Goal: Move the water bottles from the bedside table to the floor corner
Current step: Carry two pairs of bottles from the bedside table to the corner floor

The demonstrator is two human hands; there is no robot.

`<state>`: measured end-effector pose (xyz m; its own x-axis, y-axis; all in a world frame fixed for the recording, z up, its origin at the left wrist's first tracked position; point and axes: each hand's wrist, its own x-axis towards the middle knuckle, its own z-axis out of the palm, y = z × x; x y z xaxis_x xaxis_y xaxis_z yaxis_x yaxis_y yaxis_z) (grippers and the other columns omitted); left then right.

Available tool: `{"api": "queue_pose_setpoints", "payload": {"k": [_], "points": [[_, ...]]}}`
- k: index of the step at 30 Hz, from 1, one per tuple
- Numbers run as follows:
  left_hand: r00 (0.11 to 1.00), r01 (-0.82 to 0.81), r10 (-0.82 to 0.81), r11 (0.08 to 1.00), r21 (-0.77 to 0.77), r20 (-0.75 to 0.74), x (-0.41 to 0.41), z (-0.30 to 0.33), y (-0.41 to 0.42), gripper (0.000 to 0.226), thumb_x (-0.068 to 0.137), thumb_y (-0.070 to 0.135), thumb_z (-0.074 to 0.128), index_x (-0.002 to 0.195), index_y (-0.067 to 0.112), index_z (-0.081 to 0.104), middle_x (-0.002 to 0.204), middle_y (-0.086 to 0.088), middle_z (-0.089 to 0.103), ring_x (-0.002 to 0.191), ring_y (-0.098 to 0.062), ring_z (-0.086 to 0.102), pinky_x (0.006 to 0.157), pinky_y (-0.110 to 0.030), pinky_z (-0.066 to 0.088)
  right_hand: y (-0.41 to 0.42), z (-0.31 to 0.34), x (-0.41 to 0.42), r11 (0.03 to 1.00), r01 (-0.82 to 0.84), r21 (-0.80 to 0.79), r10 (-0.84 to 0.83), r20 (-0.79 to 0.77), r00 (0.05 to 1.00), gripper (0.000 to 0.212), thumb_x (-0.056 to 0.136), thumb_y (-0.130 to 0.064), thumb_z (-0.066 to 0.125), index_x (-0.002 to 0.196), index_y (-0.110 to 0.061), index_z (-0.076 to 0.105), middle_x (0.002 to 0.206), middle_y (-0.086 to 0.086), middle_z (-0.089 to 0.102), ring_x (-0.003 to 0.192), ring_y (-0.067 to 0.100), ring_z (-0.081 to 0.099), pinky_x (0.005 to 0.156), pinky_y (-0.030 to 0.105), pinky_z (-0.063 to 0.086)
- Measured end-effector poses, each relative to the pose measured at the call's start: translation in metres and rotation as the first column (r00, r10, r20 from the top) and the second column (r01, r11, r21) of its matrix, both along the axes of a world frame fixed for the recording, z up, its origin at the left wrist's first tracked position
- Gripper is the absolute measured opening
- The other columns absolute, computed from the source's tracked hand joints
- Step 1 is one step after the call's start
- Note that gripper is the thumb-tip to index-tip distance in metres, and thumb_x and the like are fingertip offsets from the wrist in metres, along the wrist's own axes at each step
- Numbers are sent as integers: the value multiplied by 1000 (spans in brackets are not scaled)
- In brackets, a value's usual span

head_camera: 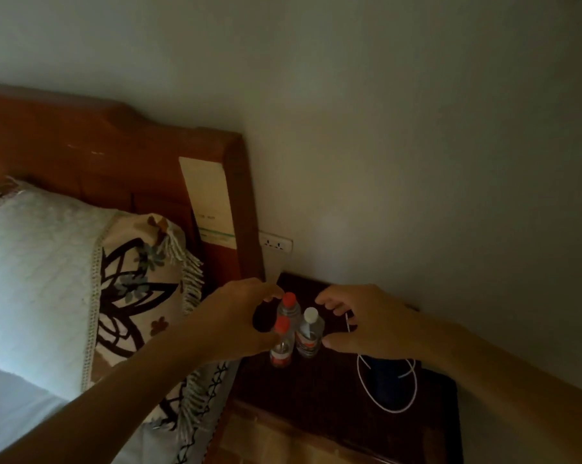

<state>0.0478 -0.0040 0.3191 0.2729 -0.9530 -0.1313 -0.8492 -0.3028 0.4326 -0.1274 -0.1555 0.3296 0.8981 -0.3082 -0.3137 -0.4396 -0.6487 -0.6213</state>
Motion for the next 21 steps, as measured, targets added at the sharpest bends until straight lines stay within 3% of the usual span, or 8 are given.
{"api": "queue_pose_setpoints", "payload": {"k": [3, 7, 11, 15, 21], "points": [[998, -12, 12, 1000, 15, -65, 5, -34, -2, 63, 73, 50, 72, 131, 32, 53, 125, 6, 60, 107, -3, 54, 80, -11, 38, -7, -34, 0, 1000, 23, 15, -23, -14, 1000, 50, 86, -21, 75, 131, -15, 56, 130, 3, 63, 96, -1, 53, 74, -7, 38], [993, -48, 55, 997, 63, -107, 13, -93, -3, 65, 75, 45, 75, 133, 30, 51, 127, 4, 59, 112, -7, 55, 72, 1, 30, -12, -93, -4, 999, 46, 28, -44, -60, 997, 56, 86, -28, 73, 137, -21, 51, 135, -4, 57, 110, 0, 49, 79, 0, 39], [983, -140, 148, 987, 83, -106, 30, -168, 2, 81, 72, 44, 78, 142, 26, 42, 134, 1, 57, 118, -13, 57, 87, -15, 43, -21, -167, -8, 988, 150, 37, -143, -154, 978, 67, 83, -38, 74, 143, -27, 44, 144, 1, 53, 128, 12, 53, 101, 25, 46], [959, -243, 246, 969, 37, -141, 44, -249, 4, 95, 66, 42, 84, 146, 19, 36, 140, -4, 53, 123, -19, 55, 93, -22, 42, -35, -239, -3, 964, 263, -26, -264, -174, 949, 80, 85, -37, 73, 152, -20, 32, 152, 5, 46, 138, 17, 46, 108, 28, 41], [931, -325, 296, 939, -112, -215, 39, -344, -1, 100, 61, 47, 85, 144, 17, 38, 142, -3, 50, 126, -19, 51, 101, -30, 43, -46, -329, 16, 912, 410, 4, -410, -27, 912, 91, 79, -38, 79, 153, -19, 30, 151, 6, 46, 138, 20, 46, 110, 37, 44]]}}
